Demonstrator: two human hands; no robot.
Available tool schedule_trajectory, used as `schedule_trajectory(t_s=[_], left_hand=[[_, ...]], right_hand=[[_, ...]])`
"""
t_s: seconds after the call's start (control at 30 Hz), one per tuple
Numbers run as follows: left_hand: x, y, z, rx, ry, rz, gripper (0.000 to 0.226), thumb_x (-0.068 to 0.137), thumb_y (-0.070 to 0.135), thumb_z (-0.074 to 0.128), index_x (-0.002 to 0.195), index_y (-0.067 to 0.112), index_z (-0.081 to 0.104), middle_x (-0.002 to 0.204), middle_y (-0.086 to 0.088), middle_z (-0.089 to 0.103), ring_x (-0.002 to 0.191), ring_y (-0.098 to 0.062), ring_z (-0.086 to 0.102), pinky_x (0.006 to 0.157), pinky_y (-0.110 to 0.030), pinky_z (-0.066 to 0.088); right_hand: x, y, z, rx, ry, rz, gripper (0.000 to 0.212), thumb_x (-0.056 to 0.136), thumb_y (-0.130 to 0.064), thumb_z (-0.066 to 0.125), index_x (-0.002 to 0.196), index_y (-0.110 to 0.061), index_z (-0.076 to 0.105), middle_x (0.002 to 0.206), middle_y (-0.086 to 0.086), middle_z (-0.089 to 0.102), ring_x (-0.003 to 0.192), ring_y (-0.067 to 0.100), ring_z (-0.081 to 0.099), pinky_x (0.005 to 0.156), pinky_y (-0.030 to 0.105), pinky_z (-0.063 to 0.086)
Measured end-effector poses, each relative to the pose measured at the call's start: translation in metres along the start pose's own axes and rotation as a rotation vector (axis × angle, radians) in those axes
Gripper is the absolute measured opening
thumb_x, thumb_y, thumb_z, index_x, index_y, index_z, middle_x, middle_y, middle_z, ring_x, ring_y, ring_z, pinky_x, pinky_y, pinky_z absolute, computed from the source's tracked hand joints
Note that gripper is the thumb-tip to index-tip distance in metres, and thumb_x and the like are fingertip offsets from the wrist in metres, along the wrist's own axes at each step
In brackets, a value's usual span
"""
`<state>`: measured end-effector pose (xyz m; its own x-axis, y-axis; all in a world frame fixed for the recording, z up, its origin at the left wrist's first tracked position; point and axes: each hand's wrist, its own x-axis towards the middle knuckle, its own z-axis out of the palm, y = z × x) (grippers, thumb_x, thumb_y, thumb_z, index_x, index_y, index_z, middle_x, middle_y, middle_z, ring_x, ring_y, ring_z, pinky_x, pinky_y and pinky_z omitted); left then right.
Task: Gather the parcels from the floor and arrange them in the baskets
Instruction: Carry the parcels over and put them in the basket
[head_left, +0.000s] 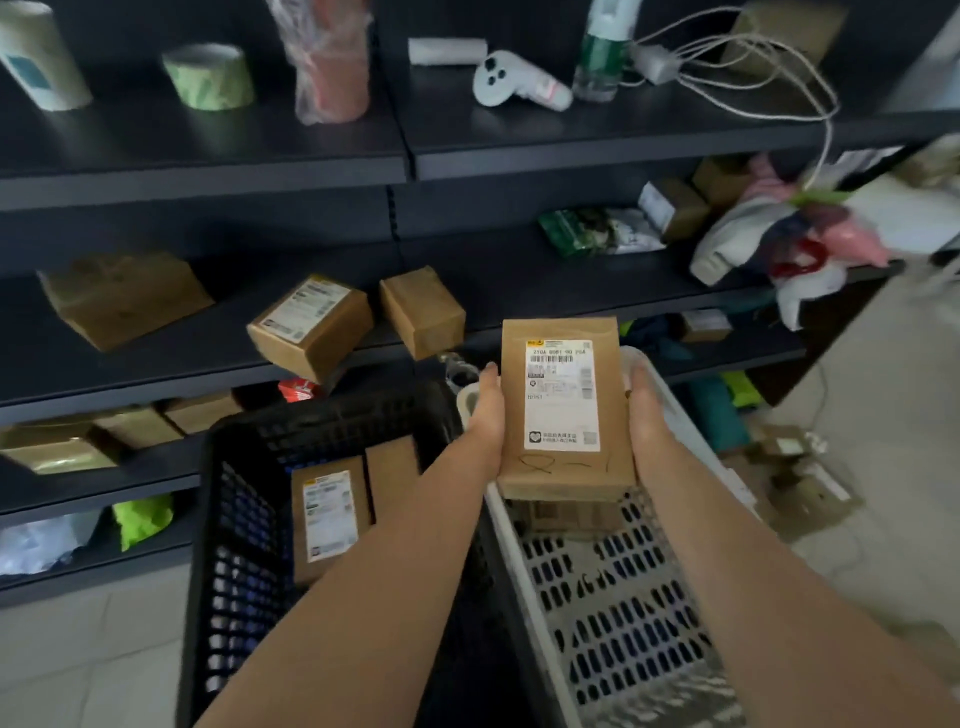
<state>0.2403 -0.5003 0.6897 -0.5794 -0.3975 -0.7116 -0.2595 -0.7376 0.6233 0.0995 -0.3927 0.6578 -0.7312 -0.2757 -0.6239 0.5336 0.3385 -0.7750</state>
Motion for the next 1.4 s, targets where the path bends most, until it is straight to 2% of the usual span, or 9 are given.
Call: schedule_trajectory(t_s=[0.1, 0.27, 0.37, 0.53, 0.73, 1.0, 1.13, 1.27, 1.4], left_hand=[[0.034, -0.036, 0.036, 0.091, 0.045, -0.029, 0.051, 0.092, 0.062, 0.045, 0.115, 0.021, 0.065, 0.093, -0.007, 0.072, 0.082, -0.025, 0.069, 0.067, -0.032, 0.055], [0.108, -0.108, 0.054, 0.094, 0.291, -0.01, 0.052, 0.09, 0.018, 0.066, 0.137, 0.017, 0.045, 0.124, -0.011, 0.063, 0.102, -0.03, 0.065, 0.085, -0.044, 0.057], [0.123, -0.125, 0.067, 0.115, 0.437, 0.11, 0.063, 0.088, 0.001, 0.062, 0.144, 0.021, 0.042, 0.129, -0.007, 0.061, 0.107, -0.029, 0.064, 0.09, -0.043, 0.055], [0.111, -0.097, 0.106, 0.276, 0.63, 0.29, 0.049, 0.087, 0.014, 0.057, 0.132, 0.033, 0.055, 0.137, -0.006, 0.047, 0.119, -0.028, 0.052, 0.097, -0.043, 0.049], [0.067, -0.065, 0.182, 0.322, 0.496, 0.443, 0.024, 0.098, 0.014, 0.051, 0.116, 0.013, 0.067, 0.106, -0.002, 0.064, 0.094, -0.018, 0.057, 0.081, -0.026, 0.043], [0.051, -0.099, 0.323, 0.581, 0.062, 0.384, 0.018, 0.101, 0.019, 0.046, 0.105, 0.015, 0.063, 0.094, 0.0, 0.065, 0.08, -0.01, 0.06, 0.061, -0.019, 0.042], [0.09, -0.135, 0.387, 0.667, 0.046, 0.331, 0.023, 0.101, 0.019, 0.045, 0.109, 0.009, 0.064, 0.093, -0.002, 0.064, 0.078, -0.013, 0.058, 0.062, -0.023, 0.046], [0.158, -0.182, 0.452, 0.927, 0.051, 0.29, 0.023, 0.098, 0.024, 0.047, 0.102, 0.015, 0.068, 0.104, -0.005, 0.067, 0.099, -0.022, 0.063, 0.09, -0.038, 0.051], [0.237, -0.239, 0.495, 1.192, 0.154, 0.225, 0.034, 0.097, 0.026, 0.04, 0.109, 0.011, 0.068, 0.117, -0.011, 0.065, 0.11, -0.03, 0.059, 0.093, -0.036, 0.049]], right_hand=[[0.13, 0.06, -0.051, 0.003, 0.014, -0.01, 0.132, 0.039, -0.106, 0.044, 0.151, -0.036, 0.034, 0.154, 0.002, 0.041, 0.134, 0.029, 0.048, 0.111, 0.055, 0.037], [0.116, 0.078, -0.048, -0.168, -0.238, -0.02, 0.1, 0.062, -0.09, 0.047, 0.144, -0.032, 0.047, 0.142, 0.001, 0.055, 0.128, 0.027, 0.053, 0.111, 0.052, 0.039], [0.109, 0.071, -0.051, -0.196, -0.314, -0.003, 0.059, 0.095, -0.05, 0.051, 0.146, -0.023, 0.041, 0.139, 0.005, 0.055, 0.123, 0.026, 0.054, 0.105, 0.048, 0.043], [0.095, 0.036, -0.076, -0.247, -0.362, -0.072, 0.033, 0.097, -0.016, 0.056, 0.128, -0.013, 0.047, 0.104, -0.002, 0.059, 0.082, 0.004, 0.055, 0.066, 0.024, 0.042], [0.066, -0.037, -0.132, -0.274, -0.34, -0.167, 0.026, 0.098, -0.019, 0.056, 0.123, -0.011, 0.053, 0.128, 0.016, 0.06, 0.114, 0.03, 0.059, 0.084, 0.033, 0.048], [0.081, -0.089, -0.317, -0.315, -0.226, -0.19, 0.022, 0.1, -0.026, 0.053, 0.115, -0.013, 0.059, 0.092, 0.008, 0.069, 0.091, 0.028, 0.066, 0.092, 0.042, 0.049], [0.122, -0.084, -0.393, -0.395, -0.17, -0.155, 0.013, 0.1, -0.023, 0.053, 0.097, -0.013, 0.06, 0.091, 0.01, 0.066, 0.083, 0.025, 0.063, 0.083, 0.036, 0.049], [0.196, -0.066, -0.445, -0.648, -0.204, -0.238, 0.009, 0.094, -0.017, 0.058, 0.086, -0.015, 0.061, 0.091, 0.01, 0.064, 0.095, 0.033, 0.064, 0.083, 0.039, 0.051], [0.286, -0.027, -0.482, -0.851, -0.268, -0.258, 0.014, 0.097, -0.024, 0.051, 0.099, -0.016, 0.062, 0.092, 0.002, 0.059, 0.092, 0.025, 0.057, 0.077, 0.034, 0.043]])
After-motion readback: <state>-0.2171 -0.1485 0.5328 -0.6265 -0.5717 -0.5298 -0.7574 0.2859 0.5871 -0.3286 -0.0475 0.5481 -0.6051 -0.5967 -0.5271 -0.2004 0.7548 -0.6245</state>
